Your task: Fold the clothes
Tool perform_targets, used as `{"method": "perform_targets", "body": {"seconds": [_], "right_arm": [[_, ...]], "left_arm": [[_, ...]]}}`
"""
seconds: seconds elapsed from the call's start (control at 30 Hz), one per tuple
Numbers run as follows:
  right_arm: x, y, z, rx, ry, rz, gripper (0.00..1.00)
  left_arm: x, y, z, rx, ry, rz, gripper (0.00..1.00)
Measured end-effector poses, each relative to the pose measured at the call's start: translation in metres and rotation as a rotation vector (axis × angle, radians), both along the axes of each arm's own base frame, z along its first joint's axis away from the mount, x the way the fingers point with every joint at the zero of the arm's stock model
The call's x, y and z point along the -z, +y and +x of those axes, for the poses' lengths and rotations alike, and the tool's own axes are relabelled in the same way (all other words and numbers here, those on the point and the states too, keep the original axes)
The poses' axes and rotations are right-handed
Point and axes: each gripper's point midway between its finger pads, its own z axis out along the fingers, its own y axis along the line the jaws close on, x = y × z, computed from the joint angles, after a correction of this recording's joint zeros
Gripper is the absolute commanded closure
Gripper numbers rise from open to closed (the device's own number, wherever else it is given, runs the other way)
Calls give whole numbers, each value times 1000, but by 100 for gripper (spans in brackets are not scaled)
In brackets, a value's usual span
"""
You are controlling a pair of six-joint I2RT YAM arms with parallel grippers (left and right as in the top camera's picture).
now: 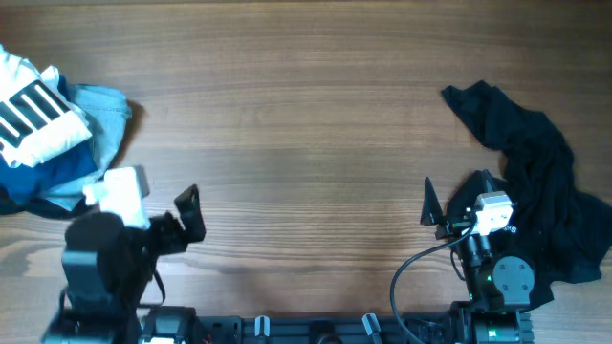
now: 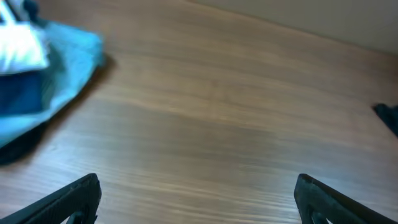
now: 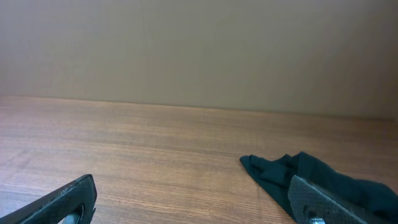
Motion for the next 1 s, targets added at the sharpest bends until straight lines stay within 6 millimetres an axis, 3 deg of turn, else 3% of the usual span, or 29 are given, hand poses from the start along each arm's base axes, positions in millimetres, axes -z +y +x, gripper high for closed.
{"method": "perform_targets", "body": {"seconds": [0.1, 0.2, 0.33, 0.47, 0.6, 1.0], "right_arm": [[0, 0, 0, 0, 0, 0, 0], [0, 0, 0, 0, 0, 0, 0], [0, 0, 0, -1, 0, 0, 0], [0, 1, 0, -3, 0, 0, 0], [0, 1, 0, -3, 0, 0, 0], [0, 1, 0, -3, 0, 0, 0]], "left_arm": [[35, 8, -7, -37, -30, -1, 0], [67, 11, 3, -57, -162, -12, 0], [75, 9, 27, -42, -388, -34, 0], [58, 10, 41, -34, -638, -35, 0], [92, 11, 42, -42, -541, -35, 0], [92, 11, 43, -40, -541, -35, 0]]}}
